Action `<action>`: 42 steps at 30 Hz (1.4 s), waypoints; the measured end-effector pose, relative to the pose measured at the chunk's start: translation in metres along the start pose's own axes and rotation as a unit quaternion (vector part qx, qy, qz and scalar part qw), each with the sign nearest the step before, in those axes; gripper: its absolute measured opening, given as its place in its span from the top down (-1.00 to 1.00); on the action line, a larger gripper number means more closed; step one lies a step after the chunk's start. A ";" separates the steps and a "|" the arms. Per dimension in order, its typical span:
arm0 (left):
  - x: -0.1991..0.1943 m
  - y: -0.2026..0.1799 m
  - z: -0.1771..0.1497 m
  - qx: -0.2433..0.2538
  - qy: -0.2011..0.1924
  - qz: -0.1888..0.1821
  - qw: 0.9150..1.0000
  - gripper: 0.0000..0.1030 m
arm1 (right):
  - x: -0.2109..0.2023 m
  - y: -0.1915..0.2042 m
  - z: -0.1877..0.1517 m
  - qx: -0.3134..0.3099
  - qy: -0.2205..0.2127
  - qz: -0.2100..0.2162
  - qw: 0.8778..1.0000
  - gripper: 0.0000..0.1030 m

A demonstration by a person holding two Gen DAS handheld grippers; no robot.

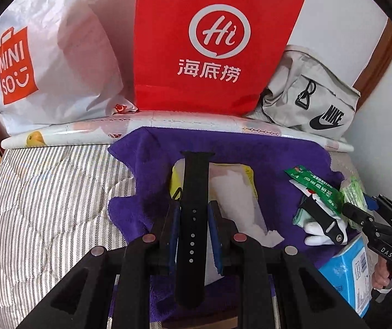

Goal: Organize soft objects

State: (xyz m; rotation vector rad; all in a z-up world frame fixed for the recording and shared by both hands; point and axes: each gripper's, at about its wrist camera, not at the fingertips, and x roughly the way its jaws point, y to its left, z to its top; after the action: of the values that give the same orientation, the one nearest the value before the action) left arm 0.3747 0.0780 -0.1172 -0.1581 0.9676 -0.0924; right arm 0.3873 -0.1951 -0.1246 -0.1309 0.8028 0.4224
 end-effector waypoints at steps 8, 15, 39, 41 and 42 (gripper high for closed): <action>0.008 -0.002 -0.001 -0.005 0.019 0.002 1.000 0.60 | 0.007 0.000 -0.001 0.008 0.013 0.004 1.000 0.04; -0.002 0.002 -0.001 -0.018 0.020 -0.007 1.000 0.32 | -0.002 0.004 -0.001 0.008 0.008 0.005 1.000 -0.32; -0.123 -0.034 -0.074 0.020 -0.052 -0.011 0.998 -0.37 | -0.133 0.043 -0.045 0.035 -0.069 -0.027 0.997 -0.83; -0.136 -0.041 -0.085 0.025 -0.062 -0.009 0.998 -0.43 | -0.145 0.047 -0.052 0.043 -0.069 -0.020 0.996 -0.83; -0.145 -0.044 -0.092 0.027 -0.067 -0.008 0.997 -0.49 | -0.151 0.049 -0.056 0.047 -0.067 -0.022 0.996 -0.83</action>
State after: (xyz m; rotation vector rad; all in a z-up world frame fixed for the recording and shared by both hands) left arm 0.2162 0.0472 -0.0432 -0.1216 0.8296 -0.1208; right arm 0.2366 -0.2135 -0.0524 -0.0323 0.6847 0.3473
